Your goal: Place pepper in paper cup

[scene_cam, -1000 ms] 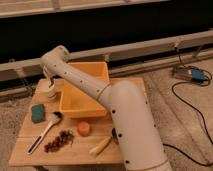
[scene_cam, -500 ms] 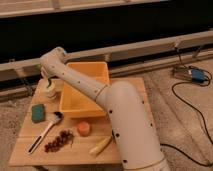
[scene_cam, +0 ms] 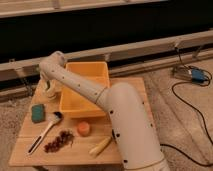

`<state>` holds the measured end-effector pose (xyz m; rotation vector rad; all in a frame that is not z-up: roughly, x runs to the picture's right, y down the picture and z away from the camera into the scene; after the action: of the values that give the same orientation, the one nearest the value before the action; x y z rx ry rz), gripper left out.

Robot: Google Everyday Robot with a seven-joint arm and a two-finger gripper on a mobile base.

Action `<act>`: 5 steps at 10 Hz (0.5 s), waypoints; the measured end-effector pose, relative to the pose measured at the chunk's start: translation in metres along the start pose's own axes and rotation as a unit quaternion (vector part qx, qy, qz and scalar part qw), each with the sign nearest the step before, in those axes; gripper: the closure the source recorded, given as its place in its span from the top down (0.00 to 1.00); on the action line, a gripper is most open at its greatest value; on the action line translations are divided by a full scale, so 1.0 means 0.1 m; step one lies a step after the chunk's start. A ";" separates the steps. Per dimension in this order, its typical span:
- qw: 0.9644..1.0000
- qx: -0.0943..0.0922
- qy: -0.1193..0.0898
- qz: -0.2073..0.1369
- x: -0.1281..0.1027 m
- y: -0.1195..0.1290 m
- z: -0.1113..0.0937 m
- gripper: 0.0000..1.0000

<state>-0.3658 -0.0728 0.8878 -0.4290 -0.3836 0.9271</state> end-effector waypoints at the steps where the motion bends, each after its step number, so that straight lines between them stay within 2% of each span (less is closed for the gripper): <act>1: 1.000 0.000 -0.001 0.001 0.01 0.00 0.02 0.78; 5: 1.000 0.003 -0.001 0.005 0.05 -0.02 0.04 0.80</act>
<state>-0.3634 -0.0687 0.8931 -0.4242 -0.3807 0.9390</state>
